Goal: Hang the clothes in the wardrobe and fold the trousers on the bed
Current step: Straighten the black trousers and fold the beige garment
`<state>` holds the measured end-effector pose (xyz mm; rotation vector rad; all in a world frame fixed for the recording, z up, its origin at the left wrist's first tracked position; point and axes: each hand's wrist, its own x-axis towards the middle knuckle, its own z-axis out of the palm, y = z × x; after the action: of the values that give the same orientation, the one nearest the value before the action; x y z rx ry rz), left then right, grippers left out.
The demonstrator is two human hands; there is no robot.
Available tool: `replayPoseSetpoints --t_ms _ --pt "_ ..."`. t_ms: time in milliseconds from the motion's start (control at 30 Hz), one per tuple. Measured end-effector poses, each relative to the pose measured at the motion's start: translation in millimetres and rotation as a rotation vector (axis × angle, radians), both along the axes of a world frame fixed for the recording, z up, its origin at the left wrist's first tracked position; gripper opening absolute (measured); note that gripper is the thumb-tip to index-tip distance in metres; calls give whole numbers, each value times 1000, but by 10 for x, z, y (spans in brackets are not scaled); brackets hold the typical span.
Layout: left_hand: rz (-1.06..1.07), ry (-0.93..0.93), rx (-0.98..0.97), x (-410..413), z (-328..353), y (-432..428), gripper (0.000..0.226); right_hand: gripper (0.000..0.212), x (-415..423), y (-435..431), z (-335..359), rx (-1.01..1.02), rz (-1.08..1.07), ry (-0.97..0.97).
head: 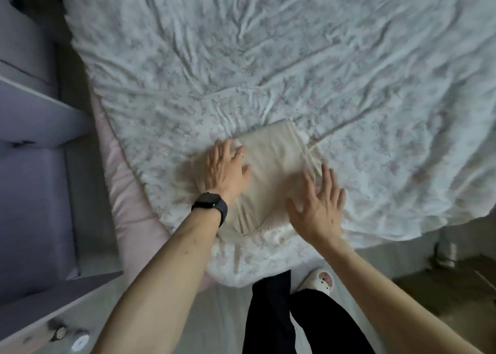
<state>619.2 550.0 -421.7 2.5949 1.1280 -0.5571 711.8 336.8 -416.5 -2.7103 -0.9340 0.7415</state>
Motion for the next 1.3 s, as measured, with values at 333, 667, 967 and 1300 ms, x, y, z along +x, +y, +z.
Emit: replayPoseSetpoints --t_ms 333,667,967,1300 --pt "-733 -129 129 126 -54 -113 61 63 -655 -57 -212 116 -67 -74" --pt "-453 -121 81 179 -627 466 73 88 -482 69 -828 -85 -804 124" --pt "-407 24 -472 523 -35 952 67 85 -1271 169 -69 470 -1277 576" --pt "-131 10 -937 790 17 1046 70 94 -1334 455 -224 671 -1389 566"
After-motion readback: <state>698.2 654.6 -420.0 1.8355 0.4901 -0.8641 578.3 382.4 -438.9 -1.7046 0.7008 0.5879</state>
